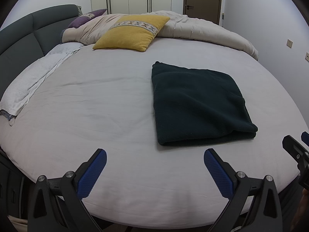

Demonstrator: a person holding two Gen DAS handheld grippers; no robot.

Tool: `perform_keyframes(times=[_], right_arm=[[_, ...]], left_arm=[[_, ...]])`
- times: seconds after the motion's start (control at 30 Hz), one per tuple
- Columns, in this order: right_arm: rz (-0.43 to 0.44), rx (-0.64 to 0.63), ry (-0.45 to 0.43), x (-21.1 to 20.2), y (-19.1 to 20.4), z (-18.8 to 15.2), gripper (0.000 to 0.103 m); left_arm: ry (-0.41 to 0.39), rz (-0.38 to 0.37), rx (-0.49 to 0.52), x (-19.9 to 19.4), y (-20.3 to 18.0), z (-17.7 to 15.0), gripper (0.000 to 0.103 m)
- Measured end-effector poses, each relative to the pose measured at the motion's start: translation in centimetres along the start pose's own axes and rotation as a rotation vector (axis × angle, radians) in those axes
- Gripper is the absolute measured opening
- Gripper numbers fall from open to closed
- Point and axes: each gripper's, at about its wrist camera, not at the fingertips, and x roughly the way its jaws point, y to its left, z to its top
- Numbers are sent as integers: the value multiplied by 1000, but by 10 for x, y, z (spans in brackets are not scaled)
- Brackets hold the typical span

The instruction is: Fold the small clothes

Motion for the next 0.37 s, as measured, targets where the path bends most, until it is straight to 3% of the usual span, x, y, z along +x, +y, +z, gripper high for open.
perform_keyframes(times=[0.37], right_arm=[[5, -4, 5, 2, 2, -7, 103]], left_arm=[[2, -5, 3, 0, 2, 1, 103]])
